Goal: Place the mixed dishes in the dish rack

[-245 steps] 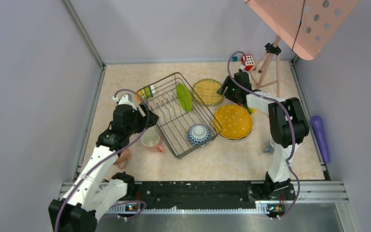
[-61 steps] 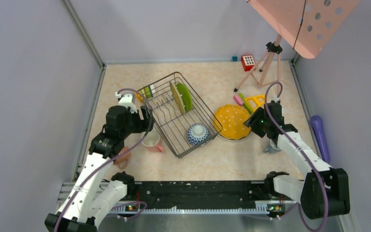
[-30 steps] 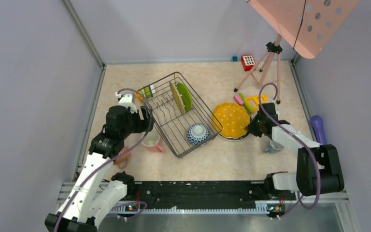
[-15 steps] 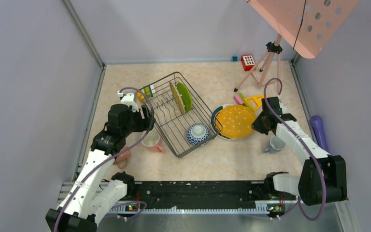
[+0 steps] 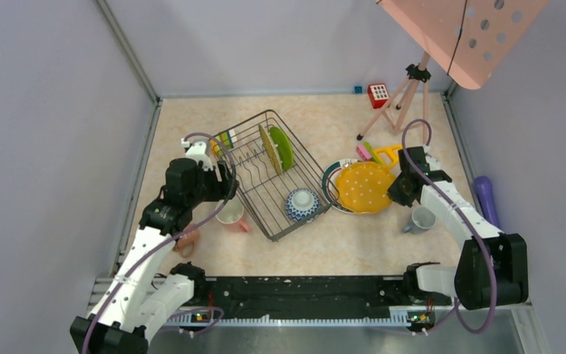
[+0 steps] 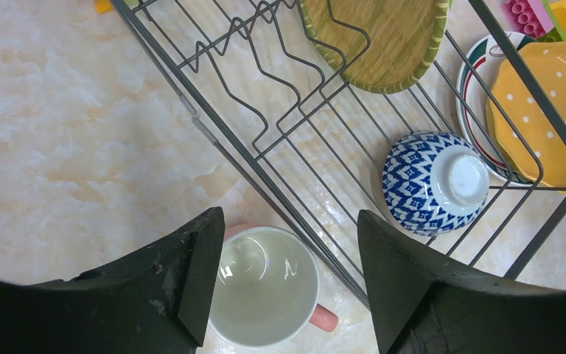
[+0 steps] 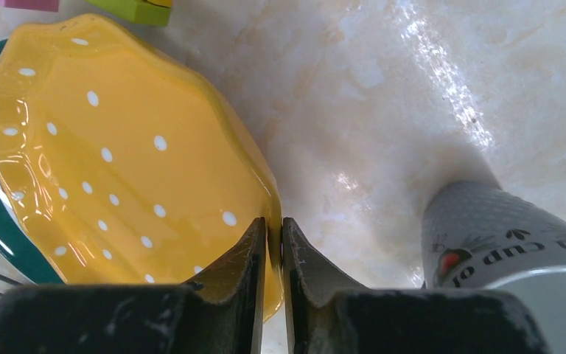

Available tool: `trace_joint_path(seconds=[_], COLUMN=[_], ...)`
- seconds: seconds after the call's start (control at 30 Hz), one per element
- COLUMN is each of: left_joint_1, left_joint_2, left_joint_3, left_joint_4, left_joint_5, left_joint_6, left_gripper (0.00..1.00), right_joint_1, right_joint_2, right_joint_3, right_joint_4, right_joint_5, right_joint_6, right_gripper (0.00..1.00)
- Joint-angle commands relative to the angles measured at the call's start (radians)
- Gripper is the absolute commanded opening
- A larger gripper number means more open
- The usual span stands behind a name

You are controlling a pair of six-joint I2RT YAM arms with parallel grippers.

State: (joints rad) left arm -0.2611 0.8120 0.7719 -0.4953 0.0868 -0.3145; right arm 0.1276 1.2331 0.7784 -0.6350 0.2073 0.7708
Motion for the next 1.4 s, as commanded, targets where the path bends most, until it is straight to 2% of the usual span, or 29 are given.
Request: trace_joint_path(seconds=[0.0,0.23,0.4,0.47,0.57,0.67,0.77,0.93,1.07,1.1,1.37], left_joint_1=[0.005,0.005,0.006,0.005,0.005,0.005,0.005,0.005,0.005,0.005,0.005], left_joint_2=[-0.005,-0.005,-0.006,-0.007,-0.008,-0.010,-0.012,-0.014,-0.013,-0.013,-0.016], left_joint_3=[-0.001,-0.001,0.001,0.000,-0.002,-0.002,-0.001,-0.001,-0.002,-0.002,-0.003], left_joint_4=[0.042,0.043,0.043,0.043,0.041,0.039,0.038,0.038,0.038,0.038,0.038], left_joint_5=[0.006,-0.004,-0.004,-0.004,-0.004,-0.005,-0.007,-0.008,-0.009,-0.009,-0.007], left_joint_6=[0.002,0.001,0.002,0.002,0.003,0.003,0.003,0.005,0.006,0.006,0.006], left_gripper=[0.72,0.72,0.72,0.72,0.72,0.73,0.73,0.73,0.73,0.73,0.73], right_joint_1=[-0.005,-0.004,-0.006,-0.006,-0.005,-0.007,-0.008,-0.009,-0.009,-0.008,-0.009], right_joint_2=[0.023,0.019,0.018,0.020,0.017,0.016,0.005,-0.058,-0.117,-0.128,-0.190], right_joint_3=[-0.008,-0.036,-0.051,-0.060,-0.089,-0.125,-0.156,-0.168,-0.161,-0.158,-0.104], right_joint_4=[0.091,0.148,0.163,0.174,0.216,0.270,0.312,0.313,0.309,0.307,0.273], right_joint_5=[-0.023,-0.053,-0.045,-0.044,-0.068,-0.089,-0.099,-0.060,-0.053,-0.053,-0.052], right_joint_6=[-0.003,-0.008,-0.006,-0.007,-0.015,-0.013,-0.005,0.009,0.009,0.010,-0.021], right_gripper=[0.15,0.30,0.56,0.62,0.66,0.67,0.61,0.31,0.03,0.00,0.00])
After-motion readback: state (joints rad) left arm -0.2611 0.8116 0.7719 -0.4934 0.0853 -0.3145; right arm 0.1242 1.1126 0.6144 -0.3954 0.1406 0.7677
